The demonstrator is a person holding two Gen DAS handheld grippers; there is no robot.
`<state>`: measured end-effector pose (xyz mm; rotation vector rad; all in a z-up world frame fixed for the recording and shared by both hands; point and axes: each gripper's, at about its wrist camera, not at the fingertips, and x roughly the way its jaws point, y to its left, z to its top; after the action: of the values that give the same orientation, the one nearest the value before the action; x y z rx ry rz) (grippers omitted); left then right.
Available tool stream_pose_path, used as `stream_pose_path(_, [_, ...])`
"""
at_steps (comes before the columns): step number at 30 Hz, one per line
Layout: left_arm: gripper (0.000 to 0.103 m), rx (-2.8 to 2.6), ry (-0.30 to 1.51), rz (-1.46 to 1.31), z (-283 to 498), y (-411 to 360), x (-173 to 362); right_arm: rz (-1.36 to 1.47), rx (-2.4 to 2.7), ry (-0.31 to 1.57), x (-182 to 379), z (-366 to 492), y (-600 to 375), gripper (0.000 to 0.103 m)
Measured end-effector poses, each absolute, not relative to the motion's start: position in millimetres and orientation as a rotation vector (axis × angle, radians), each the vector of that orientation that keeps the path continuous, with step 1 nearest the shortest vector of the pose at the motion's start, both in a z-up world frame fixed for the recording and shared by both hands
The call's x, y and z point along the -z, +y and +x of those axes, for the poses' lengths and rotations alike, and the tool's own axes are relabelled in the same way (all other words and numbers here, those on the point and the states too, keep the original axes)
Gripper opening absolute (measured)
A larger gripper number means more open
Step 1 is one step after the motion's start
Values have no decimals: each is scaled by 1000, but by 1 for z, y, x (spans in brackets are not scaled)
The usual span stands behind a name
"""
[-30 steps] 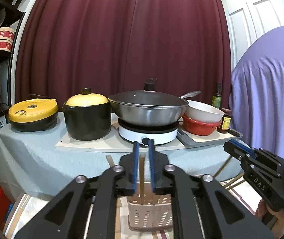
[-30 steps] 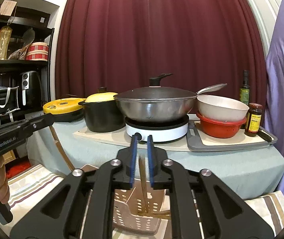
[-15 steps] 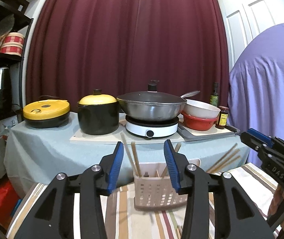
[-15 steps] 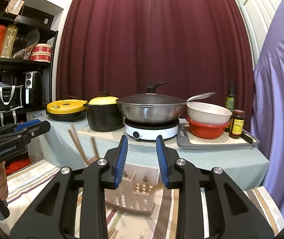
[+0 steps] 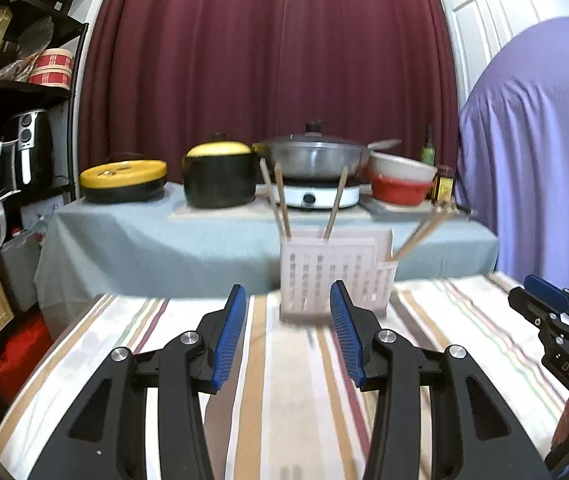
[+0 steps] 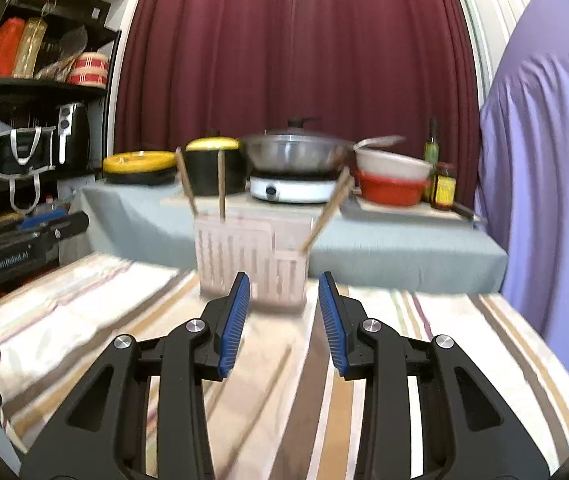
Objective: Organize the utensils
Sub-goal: 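Move both open tools back over the loose chopsticks on the table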
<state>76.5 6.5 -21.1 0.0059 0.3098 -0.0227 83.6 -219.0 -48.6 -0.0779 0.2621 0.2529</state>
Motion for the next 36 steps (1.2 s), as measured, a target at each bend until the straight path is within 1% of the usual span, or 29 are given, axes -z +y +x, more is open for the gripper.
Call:
stream_pose_path(6, [44,2,371,-11,48,7,52,-83,-258,332,87,53,-221,35])
stream_pose_path(13, [44,-17,422,-16,32,7,76,-81,-271,385,117,32,-221,35])
stream_pose_path(24, [44,-4,448,-25,11,1,100,-113,-313,422,138,17,-207,35])
stream_pose_path(36, [44,62,485,-24,7,-13,113,-164,-335,549,163,25,-191,35])
